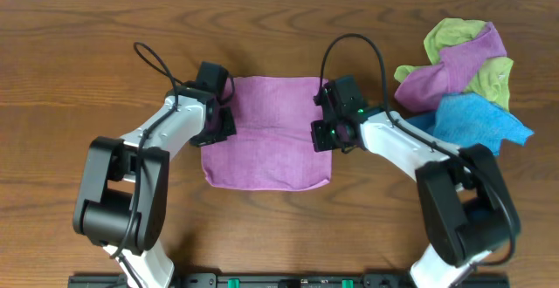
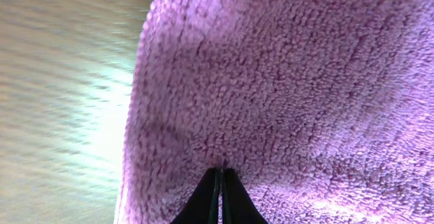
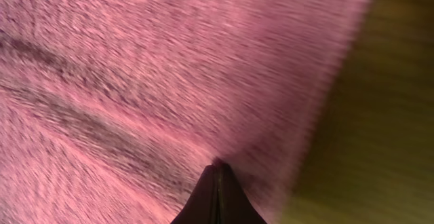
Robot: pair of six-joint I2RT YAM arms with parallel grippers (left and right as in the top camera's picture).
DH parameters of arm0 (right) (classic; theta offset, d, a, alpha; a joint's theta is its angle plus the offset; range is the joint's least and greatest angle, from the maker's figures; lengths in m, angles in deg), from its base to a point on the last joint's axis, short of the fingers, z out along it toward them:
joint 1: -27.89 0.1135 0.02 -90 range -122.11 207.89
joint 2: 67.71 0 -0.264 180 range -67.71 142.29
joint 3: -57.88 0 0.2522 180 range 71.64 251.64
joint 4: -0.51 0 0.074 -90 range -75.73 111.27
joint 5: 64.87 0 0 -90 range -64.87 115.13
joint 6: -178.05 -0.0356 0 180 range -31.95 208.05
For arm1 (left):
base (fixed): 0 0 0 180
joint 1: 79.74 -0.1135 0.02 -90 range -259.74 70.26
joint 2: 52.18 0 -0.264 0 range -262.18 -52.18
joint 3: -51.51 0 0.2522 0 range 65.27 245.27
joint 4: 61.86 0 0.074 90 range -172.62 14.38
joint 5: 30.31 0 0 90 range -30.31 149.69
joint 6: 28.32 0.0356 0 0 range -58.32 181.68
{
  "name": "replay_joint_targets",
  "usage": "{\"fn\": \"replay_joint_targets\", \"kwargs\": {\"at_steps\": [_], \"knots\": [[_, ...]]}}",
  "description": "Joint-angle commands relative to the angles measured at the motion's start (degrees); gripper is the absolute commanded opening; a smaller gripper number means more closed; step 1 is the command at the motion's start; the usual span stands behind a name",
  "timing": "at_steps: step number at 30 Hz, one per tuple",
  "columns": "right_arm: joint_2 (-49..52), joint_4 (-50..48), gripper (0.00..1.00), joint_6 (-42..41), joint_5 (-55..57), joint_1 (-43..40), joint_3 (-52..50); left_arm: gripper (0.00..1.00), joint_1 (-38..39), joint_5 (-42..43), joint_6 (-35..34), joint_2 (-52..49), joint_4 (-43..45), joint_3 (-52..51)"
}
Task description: Fold the cloth
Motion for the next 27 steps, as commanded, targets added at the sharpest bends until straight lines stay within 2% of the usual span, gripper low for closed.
{"fn": "replay_joint_targets", "kwargs": {"at_steps": [1, 2, 3, 4, 7, 11, 15, 17, 21, 25, 27], "knots": [[-5.3, 0.4, 0.01, 1.6, 3.7, 0.5, -0.4, 0.06, -0.4, -3.3, 1.0, 4.9, -0.4, 1.1], [-6.4, 0.5, 0.05, 1.9, 4.0, 0.3, -0.4, 0.06, -0.4, -3.3, 1.0, 6.3, -0.5, 1.1], [-7.5, 0.9, 0.25, 1.9, 3.9, 0.1, -0.4, 0.05, -0.4, -3.1, 1.0, 7.5, -0.7, 1.1], [-8.7, 1.4, 0.4, 1.9, 3.9, -0.2, -0.4, 0.06, -0.4, -2.9, 1.0, 8.6, -1.1, 1.1], [-12.9, 4.4, 0.4, 1.9, 3.2, -1.0, -0.3, 0.06, -0.4, -2.6, 1.0, 12.5, -3.8, 1.1], [-19.2, 10.3, 0.42, 2.1, 2.6, -2.2, -0.3, 0.06, -0.7, -2.5, 1.8, 18.7, -12.8, 1.0], [-22.8, 18.1, 0.33, 2.6, -2.5, -4.6, -0.5, 0.06, -4.7, 7.1, 1.7, 21.4, -20.7, -0.7], [-23.8, 19.6, 0.34, 3.4, -5.0, -5.7, -1.9, 0.06, -8.2, 13.6, 1.7, 23.5, -20.2, -4.9], [-25.6, 18.6, 0.36, 3.3, -9.1, -6.8, -6.4, 0.06, -12.6, 20.7, 2.1, 28.1, -18.6, -13.8], [-25.8, 11.9, 0.37, 1.3, -17.5, -6.8, -13.8, 0.06, -13.8, 23.8, -0.7, 30.6, -12.5, -22.3], [-25.7, 7.8, 0.42, -0.9, -21.6, -6.8, -17.3, 0.1, -14.0, 26.4, -3.0, 30.4, -9.1, -25.1]]}}
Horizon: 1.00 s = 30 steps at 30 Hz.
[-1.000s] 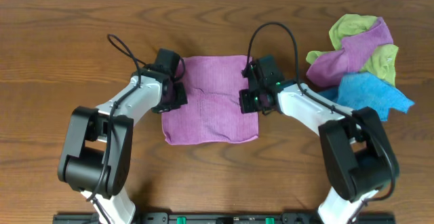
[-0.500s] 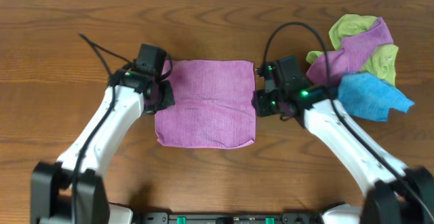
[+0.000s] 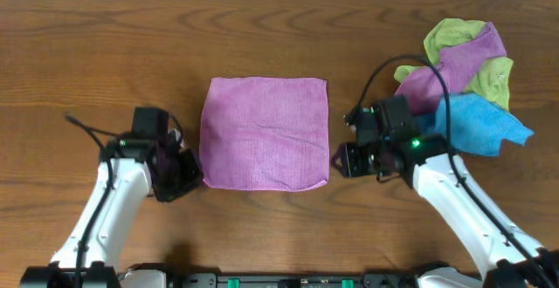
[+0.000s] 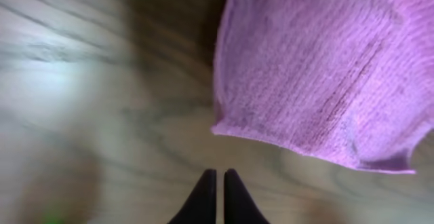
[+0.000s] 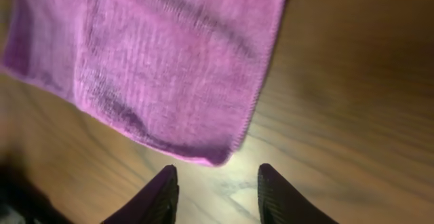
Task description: Fold the cloth
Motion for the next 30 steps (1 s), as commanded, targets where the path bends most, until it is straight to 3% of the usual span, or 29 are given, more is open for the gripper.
{"fn": "replay_joint_targets", "kwargs": {"at_steps": [1, 12, 16, 22, 30], "knots": [[-0.3, -3.9, 0.42, -3.4, -10.5, -0.5, -4.9, 0.12, -0.7, 6.9, -3.8, 0.4, 3.7, -4.1], [0.8, -6.1, 0.48, -6.1, -12.4, -0.9, -11.1, 0.26, -0.7, 4.8, -6.2, -2.2, 8.2, -6.8], [0.8, -6.1, 0.5, -6.3, -13.0, -2.3, -11.1, 0.31, -0.7, 0.5, -6.3, -2.5, 9.8, -6.8], [1.2, -5.9, 0.53, -6.3, -13.4, -2.9, -11.1, 0.31, -0.7, -0.8, -6.9, -5.0, 11.7, -6.8], [3.8, -6.0, 0.53, -6.3, -15.2, -3.9, -11.1, 0.27, -0.7, 3.8, -8.3, -10.2, 16.3, -6.7]]}}
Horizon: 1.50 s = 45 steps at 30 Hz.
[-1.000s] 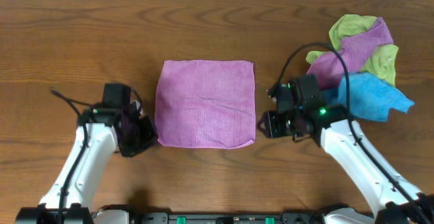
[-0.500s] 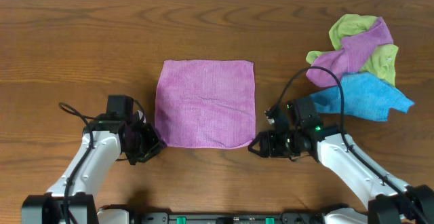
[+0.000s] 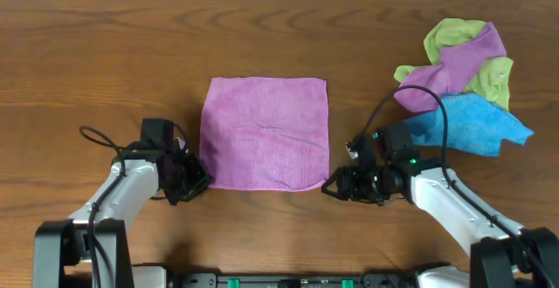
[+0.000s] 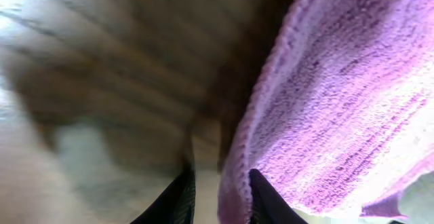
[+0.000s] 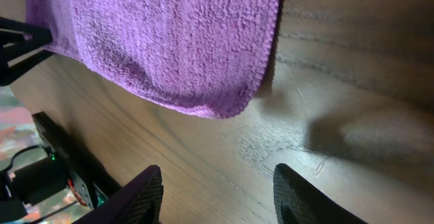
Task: Fold the cloth
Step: 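Grasp the near edge with both grippers and fold it back over the towel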
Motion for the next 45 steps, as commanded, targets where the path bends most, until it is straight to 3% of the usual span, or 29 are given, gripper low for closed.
{"fn": "replay_joint_targets", "kwargs": {"at_steps": [1, 13, 21, 30, 34, 39, 41, 45], "knots": [[0.5, 0.0, 0.53, -0.6, -1.6, -0.4, -0.3, 0.27, -0.2, 0.0, -0.6, -1.7, 0.5, -0.3], [1.1, -0.6, 0.52, -4.2, -4.1, -0.2, -0.3, 0.24, -0.5, -2.0, -0.4, -1.7, 1.2, -0.3], [10.0, -8.9, 0.49, -10.2, -7.1, -0.3, -0.3, 0.24, -1.2, -1.5, 0.5, -1.7, 0.8, -0.2], [11.3, -10.6, 0.45, -14.2, -2.0, -0.3, -0.3, 0.24, -1.1, -1.5, 2.0, -1.7, -0.8, -0.2], [11.3, -10.7, 0.36, -15.2, 0.0, -0.3, -0.3, 0.2, -1.1, -1.5, 2.2, -1.7, -1.2, -0.2], [11.3, -10.8, 0.1, -16.0, 1.5, -0.3, -0.3, 0.06, -1.2, -1.5, 2.4, -1.7, -1.7, -0.2], [11.3, -11.0, 0.01, -16.1, 1.5, -0.3, -0.3, 0.06, -1.2, -1.5, 2.4, -1.7, -1.8, -0.2], [11.3, -11.4, 0.01, -16.7, 0.0, -0.3, -0.2, 0.06, -1.2, -1.4, 2.6, -1.7, -1.9, -0.2]]}}
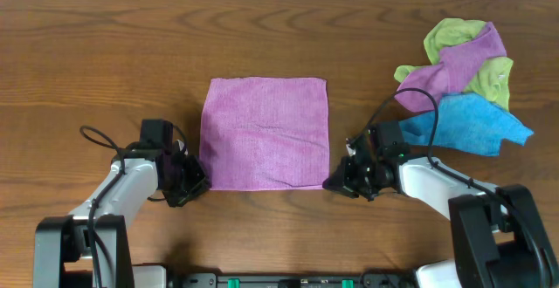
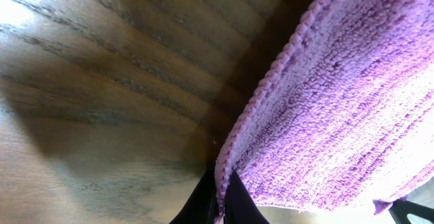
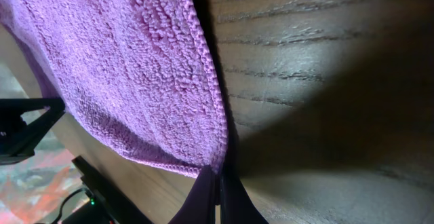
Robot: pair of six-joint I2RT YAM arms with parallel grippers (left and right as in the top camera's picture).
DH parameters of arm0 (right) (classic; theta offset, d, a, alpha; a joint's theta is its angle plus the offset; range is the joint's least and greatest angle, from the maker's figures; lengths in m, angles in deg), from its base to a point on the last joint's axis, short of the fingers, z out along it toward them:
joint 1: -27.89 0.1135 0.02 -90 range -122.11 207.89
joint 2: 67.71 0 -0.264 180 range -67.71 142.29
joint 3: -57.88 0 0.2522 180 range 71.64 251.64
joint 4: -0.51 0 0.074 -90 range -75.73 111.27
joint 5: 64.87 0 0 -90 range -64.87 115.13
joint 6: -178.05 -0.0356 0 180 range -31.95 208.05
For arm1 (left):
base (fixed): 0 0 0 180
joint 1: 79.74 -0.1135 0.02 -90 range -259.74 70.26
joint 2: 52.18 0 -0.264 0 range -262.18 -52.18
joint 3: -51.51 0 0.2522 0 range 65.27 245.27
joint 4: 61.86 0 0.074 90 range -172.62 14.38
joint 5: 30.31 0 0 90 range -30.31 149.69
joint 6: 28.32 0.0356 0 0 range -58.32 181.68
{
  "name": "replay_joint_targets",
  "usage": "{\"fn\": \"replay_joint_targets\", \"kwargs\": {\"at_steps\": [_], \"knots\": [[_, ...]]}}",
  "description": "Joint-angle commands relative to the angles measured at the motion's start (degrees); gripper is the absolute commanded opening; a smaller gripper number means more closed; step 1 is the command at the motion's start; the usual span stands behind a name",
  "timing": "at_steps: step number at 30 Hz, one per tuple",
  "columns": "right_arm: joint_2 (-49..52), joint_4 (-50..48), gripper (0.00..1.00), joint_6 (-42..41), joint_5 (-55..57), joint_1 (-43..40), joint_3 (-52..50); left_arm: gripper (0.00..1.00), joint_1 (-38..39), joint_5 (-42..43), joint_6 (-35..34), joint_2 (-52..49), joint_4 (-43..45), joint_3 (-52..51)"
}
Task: Fold the cloth
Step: 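Grasp the near edge with both grippers and fold it back over the towel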
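Observation:
A purple cloth (image 1: 265, 133) lies flat as a rough square on the wooden table. My left gripper (image 1: 197, 181) is at its near left corner, shut on the cloth's hem (image 2: 224, 170), which runs between the two dark fingers. At the near right corner my right gripper (image 1: 332, 183) is shut on the cloth's edge (image 3: 218, 157). The purple terry surface (image 3: 129, 68) fills the left of the right wrist view.
A heap of green, purple and blue cloths (image 1: 458, 74) lies at the far right of the table (image 1: 96, 52). Cables arch over both wrists.
Both grippers were open at the cloth's near corners with the edge between or before their fingers. Now each is shut on its corner. The cloth lies as before.
At first both grippers were shut, pressing on the cloth's far half. Then they stood off the cloth beside its near corners, the right one open. Then both were open close to the corners. Now both have closed on the near corners.

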Motion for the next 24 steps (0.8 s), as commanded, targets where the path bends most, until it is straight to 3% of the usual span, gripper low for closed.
{"fn": "replay_joint_targets", "kwargs": {"at_steps": [1, 7, 14, 19, 24], "knots": [[0.9, -0.7, 0.01, -0.8, -0.1, -0.3, -0.1, 0.06, -0.4, -0.6, 0.7, -0.9, -0.3, -0.2], [-0.1, -0.5, 0.01, -0.8, -3.7, -0.3, 1.9, 0.06, -0.4, 2.0, 2.6, -0.6, -3.0, 3.9], [-7.9, -0.5, 0.01, -1.0, -1.0, -0.3, 5.7, 0.06, -0.3, 1.2, 6.1, 3.1, -8.2, 14.2], [-9.6, -0.8, 0.02, -2.3, 6.9, -0.3, 9.3, 0.06, -0.3, -3.3, 4.7, 3.4, -3.0, 16.4], [-1.8, -0.8, 0.01, -1.7, 9.0, -1.1, 14.5, 0.05, -0.3, -0.4, 1.6, -3.0, 7.4, 16.4]]}}
